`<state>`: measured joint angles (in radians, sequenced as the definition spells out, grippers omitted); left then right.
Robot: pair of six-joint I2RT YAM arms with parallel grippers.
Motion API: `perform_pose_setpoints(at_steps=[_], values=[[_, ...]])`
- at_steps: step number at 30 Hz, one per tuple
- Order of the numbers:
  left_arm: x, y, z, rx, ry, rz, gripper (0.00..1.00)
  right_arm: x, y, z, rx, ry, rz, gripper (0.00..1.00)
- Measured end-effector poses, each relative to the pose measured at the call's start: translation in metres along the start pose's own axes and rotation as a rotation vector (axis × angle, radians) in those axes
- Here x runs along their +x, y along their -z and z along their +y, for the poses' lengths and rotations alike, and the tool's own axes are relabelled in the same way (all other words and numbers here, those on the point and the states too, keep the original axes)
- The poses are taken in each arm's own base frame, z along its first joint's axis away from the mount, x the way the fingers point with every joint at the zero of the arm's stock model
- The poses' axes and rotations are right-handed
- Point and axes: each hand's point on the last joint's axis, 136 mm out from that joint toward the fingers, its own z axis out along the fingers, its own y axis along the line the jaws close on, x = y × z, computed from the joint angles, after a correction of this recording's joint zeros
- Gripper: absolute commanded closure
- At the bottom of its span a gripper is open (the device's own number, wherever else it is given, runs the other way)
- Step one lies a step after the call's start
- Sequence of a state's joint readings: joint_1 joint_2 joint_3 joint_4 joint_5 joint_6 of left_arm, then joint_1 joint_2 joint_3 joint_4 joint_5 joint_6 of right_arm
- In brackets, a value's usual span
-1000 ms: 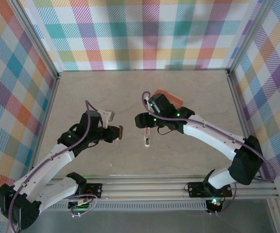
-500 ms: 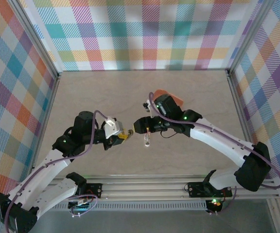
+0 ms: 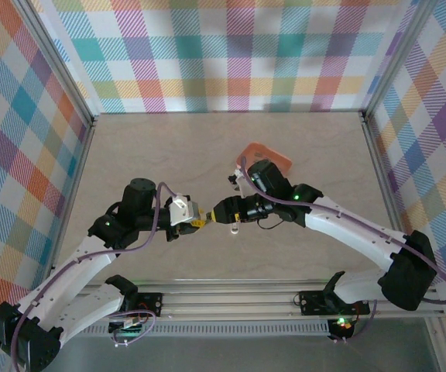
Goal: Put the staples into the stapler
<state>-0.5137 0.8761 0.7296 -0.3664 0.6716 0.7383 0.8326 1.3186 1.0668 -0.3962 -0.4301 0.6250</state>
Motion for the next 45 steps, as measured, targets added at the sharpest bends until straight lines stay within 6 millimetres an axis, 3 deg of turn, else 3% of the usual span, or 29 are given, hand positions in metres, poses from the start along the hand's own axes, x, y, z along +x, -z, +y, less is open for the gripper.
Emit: perform_pose_setpoints(at_steps=[12, 20, 24, 28, 32, 39, 45], values=[[-0.001, -0.001, -0.002, 0.018, 0.005, -0.008, 1.0, 0.0, -0.008, -0.013, 0.04, -0.055, 0.002, 0.43], [-0.013, 0.0, -0.004, 0.038, 0.025, -0.055, 1.0, 0.021, -0.017, -0.093, 0.178, -0.25, -0.01, 0.44], [-0.027, 0.001, 0.001, 0.026, 0.033, -0.109, 1.0, 0.023, -0.024, -0.105, 0.194, -0.275, -0.004, 0.44], [-0.033, 0.002, 0.005, 0.01, 0.04, -0.13, 1.0, 0.019, -0.023, -0.102, 0.183, -0.258, -0.02, 0.4], [-0.028, 0.0, 0.007, -0.001, 0.036, -0.108, 1.0, 0.015, -0.009, -0.088, 0.158, -0.206, -0.052, 0.39], [-0.012, -0.008, 0.011, -0.003, 0.038, -0.034, 1.0, -0.005, 0.022, -0.033, 0.03, -0.076, -0.124, 0.38], [-0.005, -0.011, 0.01, 0.005, 0.036, -0.006, 1.0, -0.012, 0.025, -0.006, -0.038, -0.022, -0.111, 0.39]])
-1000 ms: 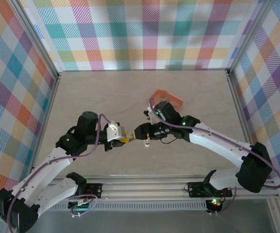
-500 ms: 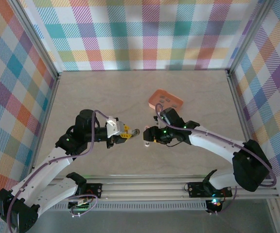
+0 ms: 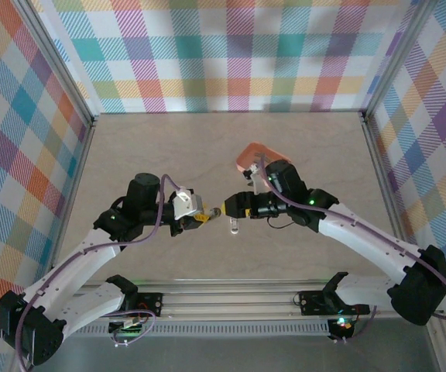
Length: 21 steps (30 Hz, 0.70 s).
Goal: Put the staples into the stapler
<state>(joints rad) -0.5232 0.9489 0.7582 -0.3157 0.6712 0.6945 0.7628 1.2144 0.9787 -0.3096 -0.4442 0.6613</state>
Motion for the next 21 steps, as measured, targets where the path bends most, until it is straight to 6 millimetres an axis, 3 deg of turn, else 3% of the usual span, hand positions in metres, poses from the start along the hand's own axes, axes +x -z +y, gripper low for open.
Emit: perform_pose_setpoints(at_steps=[8, 21], values=[[-0.002, -0.001, -0.001, 0.005, -0.008, -0.005, 1.0, 0.007, -0.021, -0.013, 0.022, -0.026, 0.063, 0.42], [-0.011, -0.001, 0.001, -0.003, 0.013, -0.039, 1.0, 0.003, -0.03, -0.034, 0.083, -0.047, 0.016, 0.51]])
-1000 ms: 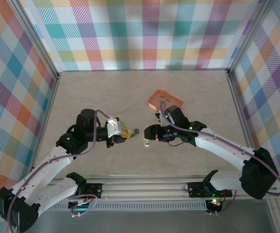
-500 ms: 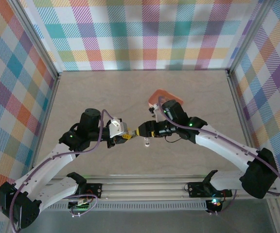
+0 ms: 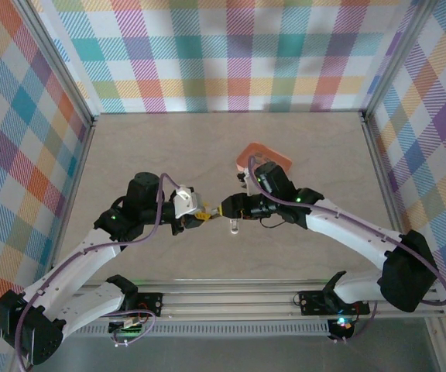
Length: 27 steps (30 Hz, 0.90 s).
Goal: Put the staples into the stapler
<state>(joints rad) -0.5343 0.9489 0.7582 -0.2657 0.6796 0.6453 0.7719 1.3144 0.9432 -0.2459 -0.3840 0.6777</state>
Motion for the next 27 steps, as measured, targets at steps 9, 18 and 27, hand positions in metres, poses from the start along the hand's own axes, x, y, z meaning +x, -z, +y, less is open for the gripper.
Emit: perform_pose_setpoints(at_steps=[9, 18, 27], values=[[-0.036, 0.002, 0.006, -0.018, -0.011, -0.136, 1.0, -0.001, -0.018, -0.023, 0.053, -0.047, 0.0, 0.51], [-0.043, -0.001, 0.011, -0.046, 0.002, -0.17, 1.0, -0.006, -0.021, -0.019, 0.035, -0.034, -0.009, 0.49], [-0.047, -0.003, 0.011, -0.065, 0.01, -0.174, 1.0, -0.005, -0.007, -0.024, 0.069, 0.003, -0.052, 0.38]])
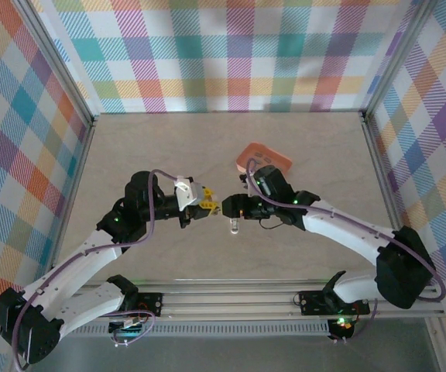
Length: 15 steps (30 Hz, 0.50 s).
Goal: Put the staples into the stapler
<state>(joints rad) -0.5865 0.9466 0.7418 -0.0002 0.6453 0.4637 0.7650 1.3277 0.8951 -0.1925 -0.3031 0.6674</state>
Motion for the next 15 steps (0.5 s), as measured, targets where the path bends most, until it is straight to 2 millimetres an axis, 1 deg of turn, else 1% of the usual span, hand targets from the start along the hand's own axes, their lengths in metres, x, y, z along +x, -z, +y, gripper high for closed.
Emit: perform_pose_setpoints(at_steps=[8, 12, 15], values=[[0.0, 0.0, 0.003, -0.022, -0.003, 0.004, 1.0, 0.0, 0.024, 0.016, -0.026, 0.102, -0.035, 0.35], [0.0, 0.0, 0.004, -0.027, 0.0, 0.005, 1.0, 0.0, 0.032, 0.016, -0.012, 0.14, -0.051, 0.33], [0.002, -0.001, 0.004, -0.025, 0.003, 0.01, 1.0, -0.004, 0.041, 0.017, 0.005, 0.19, -0.085, 0.33]])
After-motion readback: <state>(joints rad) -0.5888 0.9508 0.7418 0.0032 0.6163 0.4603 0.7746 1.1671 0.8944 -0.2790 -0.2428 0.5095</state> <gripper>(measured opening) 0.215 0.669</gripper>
